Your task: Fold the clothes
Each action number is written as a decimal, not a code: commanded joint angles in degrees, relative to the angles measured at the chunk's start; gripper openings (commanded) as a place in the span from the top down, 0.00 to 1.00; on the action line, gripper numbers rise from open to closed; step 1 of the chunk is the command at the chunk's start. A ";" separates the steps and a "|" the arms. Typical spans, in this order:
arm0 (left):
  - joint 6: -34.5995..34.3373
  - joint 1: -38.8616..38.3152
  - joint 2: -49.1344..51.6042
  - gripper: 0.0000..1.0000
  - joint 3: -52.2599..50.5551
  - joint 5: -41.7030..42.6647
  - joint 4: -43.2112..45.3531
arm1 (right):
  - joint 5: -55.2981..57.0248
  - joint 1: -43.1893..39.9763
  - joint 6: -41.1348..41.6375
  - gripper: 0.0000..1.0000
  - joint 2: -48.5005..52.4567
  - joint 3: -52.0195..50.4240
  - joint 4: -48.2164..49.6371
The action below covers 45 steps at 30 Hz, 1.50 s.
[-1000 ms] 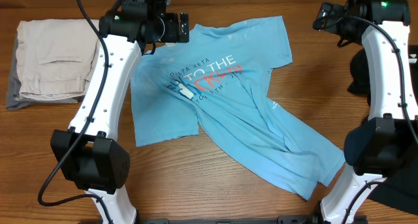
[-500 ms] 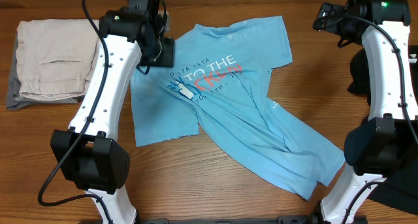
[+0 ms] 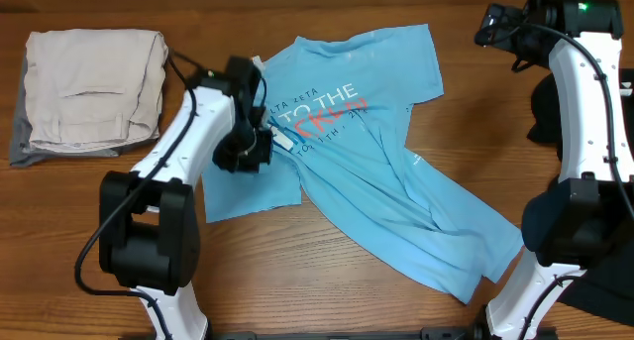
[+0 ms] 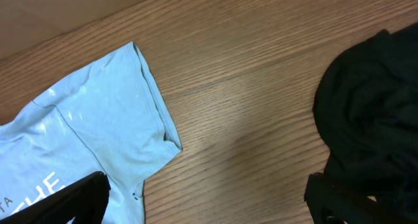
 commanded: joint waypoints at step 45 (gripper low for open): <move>-9.86 11.32 -1.07 0.96 -20.26 -13.25 9.40 | 0.37 0.15 0.44 0.00 -0.28 0.02 0.31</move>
